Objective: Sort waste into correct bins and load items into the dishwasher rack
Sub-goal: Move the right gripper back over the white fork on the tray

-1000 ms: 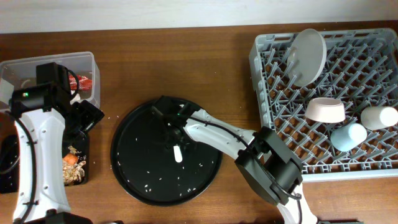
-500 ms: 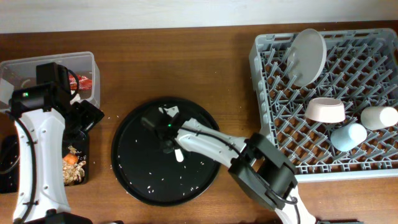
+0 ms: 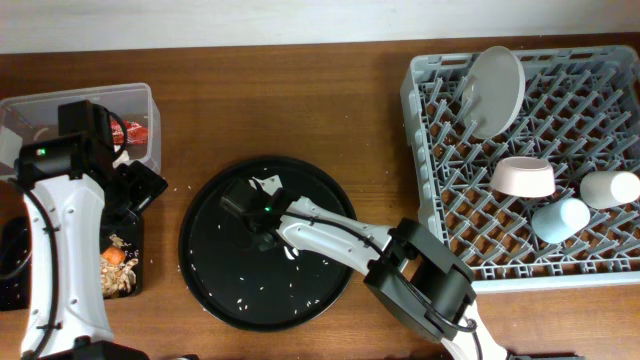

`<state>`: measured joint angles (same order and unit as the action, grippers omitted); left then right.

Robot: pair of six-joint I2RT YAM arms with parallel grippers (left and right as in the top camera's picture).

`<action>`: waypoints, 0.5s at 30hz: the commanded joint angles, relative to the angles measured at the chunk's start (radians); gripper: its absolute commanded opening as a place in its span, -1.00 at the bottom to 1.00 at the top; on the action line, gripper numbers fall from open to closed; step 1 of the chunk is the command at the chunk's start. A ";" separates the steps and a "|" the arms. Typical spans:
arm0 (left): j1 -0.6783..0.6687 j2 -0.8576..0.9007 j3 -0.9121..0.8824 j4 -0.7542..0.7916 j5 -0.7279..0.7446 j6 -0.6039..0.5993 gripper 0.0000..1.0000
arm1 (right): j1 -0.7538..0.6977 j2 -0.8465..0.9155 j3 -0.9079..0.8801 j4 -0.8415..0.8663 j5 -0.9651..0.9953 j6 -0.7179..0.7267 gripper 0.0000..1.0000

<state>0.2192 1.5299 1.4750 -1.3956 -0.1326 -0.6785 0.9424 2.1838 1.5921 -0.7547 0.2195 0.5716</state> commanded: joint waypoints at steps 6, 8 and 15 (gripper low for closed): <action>0.004 0.004 -0.001 -0.001 -0.014 -0.010 0.98 | -0.005 0.010 0.072 -0.088 -0.005 0.006 -0.79; 0.005 0.004 -0.001 -0.001 -0.014 -0.010 0.98 | -0.025 -0.001 0.112 -0.147 -0.005 0.009 -0.88; 0.005 0.004 -0.001 -0.001 -0.014 -0.010 0.98 | -0.138 -0.077 0.210 -0.275 -0.087 -0.023 -0.90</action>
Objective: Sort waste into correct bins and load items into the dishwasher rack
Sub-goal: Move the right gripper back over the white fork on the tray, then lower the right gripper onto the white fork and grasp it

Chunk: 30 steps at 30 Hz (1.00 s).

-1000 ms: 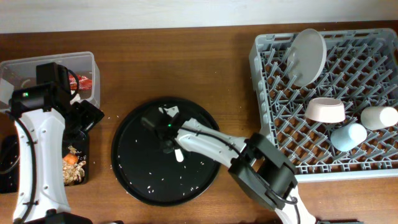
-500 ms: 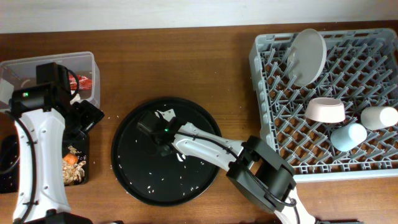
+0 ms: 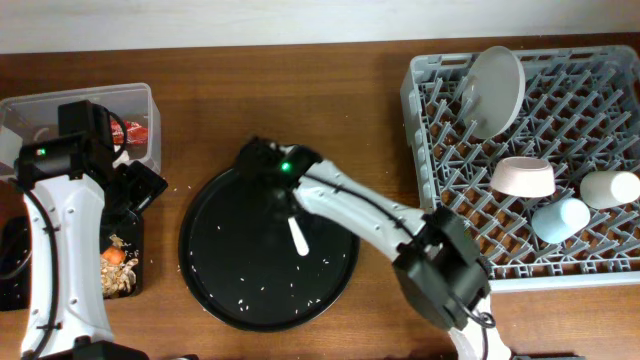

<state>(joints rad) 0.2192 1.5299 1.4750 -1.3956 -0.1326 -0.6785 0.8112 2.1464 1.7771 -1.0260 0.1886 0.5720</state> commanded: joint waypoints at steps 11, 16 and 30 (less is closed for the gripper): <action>0.005 0.004 -0.001 -0.001 -0.014 -0.010 0.99 | 0.033 0.093 -0.041 0.143 -0.064 -0.023 -0.22; 0.005 0.004 -0.001 -0.001 -0.014 -0.010 0.98 | 0.033 0.144 -0.054 0.144 -0.065 -0.026 -0.11; 0.005 0.004 -0.001 -0.001 -0.014 -0.010 0.98 | 0.032 0.148 -0.042 0.098 -0.077 -0.009 -0.92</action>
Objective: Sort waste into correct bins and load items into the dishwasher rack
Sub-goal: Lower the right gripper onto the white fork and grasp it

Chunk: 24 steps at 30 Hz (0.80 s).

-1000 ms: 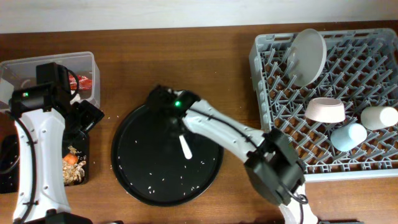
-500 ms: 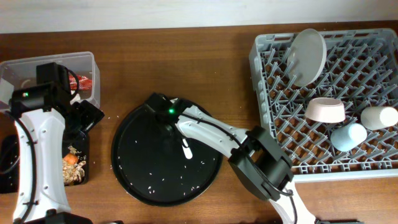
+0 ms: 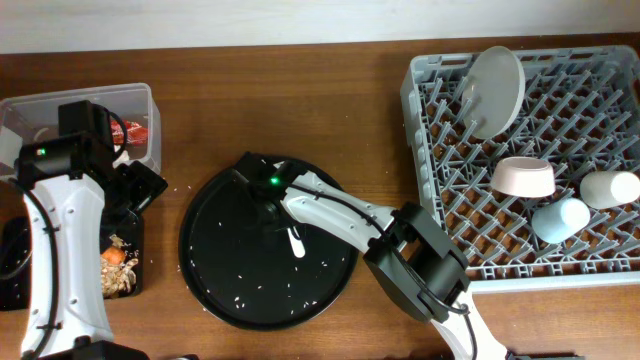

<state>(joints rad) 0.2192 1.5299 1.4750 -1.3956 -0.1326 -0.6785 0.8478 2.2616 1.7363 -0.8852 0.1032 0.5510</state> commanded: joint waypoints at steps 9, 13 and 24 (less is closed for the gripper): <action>0.005 0.004 -0.001 -0.001 -0.014 -0.010 0.98 | -0.005 0.022 0.052 -0.087 -0.002 0.011 -0.92; 0.005 0.004 -0.001 -0.001 -0.014 -0.010 0.98 | -0.005 0.022 0.052 -0.082 -0.022 0.011 -0.70; 0.005 0.004 -0.001 -0.001 -0.014 -0.010 0.98 | -0.005 0.023 0.222 -0.263 -0.066 0.003 -0.08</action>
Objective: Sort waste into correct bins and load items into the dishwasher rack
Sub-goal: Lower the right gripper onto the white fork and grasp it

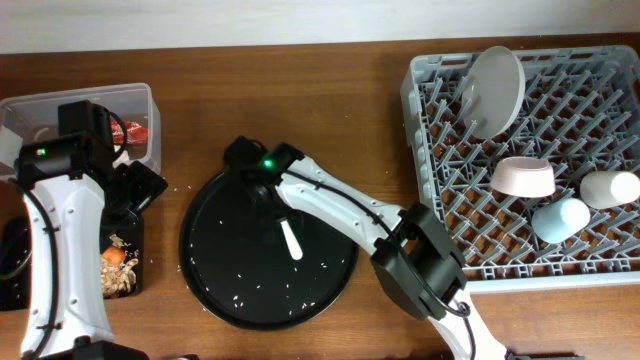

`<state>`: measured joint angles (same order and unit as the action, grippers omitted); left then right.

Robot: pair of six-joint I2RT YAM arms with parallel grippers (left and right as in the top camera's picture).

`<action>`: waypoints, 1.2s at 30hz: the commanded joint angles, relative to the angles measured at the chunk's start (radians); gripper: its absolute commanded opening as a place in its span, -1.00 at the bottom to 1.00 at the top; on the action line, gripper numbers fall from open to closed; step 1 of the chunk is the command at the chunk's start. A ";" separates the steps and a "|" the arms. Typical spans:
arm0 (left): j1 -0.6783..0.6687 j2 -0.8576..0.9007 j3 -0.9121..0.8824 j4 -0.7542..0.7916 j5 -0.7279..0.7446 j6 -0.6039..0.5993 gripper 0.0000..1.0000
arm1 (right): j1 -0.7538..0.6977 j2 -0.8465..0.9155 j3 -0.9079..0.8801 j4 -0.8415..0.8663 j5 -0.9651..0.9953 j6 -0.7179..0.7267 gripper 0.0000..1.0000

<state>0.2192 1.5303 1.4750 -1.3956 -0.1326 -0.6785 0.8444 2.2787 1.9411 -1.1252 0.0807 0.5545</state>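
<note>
A round black plate (225,290) strewn with rice grains lies mid-table. A white spoon-like utensil (291,240) rests near its centre. My right gripper (243,157) is at the plate's far left rim, with the arm reaching across the plate from the lower right. The wrist hides its fingers. My left gripper (140,187) hangs between the clear bin (140,95), which holds a red wrapper (135,131), and the black bin (137,255) of food scraps. Its jaws do not show either.
The grey dishwasher rack (425,190) fills the right side and holds a grey plate (497,88), a pink bowl (523,178), a blue cup (561,219) and a white cup (610,188). A black container (12,255) sits at the far left edge.
My right gripper has moved from just inside the plate's far rim up and left onto that rim. The white utensil, the plate and the left arm are where they were.
At first my right gripper was low over the plate's upper middle. Then it stood at the far rim with the white utensil lying bare mid-plate. It sat slightly inside the rim after that, and is now at the far left rim. The left arm never moved.
</note>
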 commanded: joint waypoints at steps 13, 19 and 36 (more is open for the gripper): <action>0.005 0.004 -0.001 -0.001 -0.014 -0.010 0.98 | 0.027 0.006 -0.172 0.129 -0.035 0.001 -0.20; 0.005 0.004 -0.001 -0.001 -0.014 -0.010 0.98 | 0.068 0.006 -0.176 0.132 0.066 0.031 -0.46; 0.005 0.004 -0.001 -0.001 -0.014 -0.010 0.98 | 0.076 0.006 -0.175 0.134 0.061 0.031 -0.80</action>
<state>0.2192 1.5299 1.4750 -1.3956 -0.1326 -0.6785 0.9184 2.2707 1.7779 -0.9955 0.1417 0.5755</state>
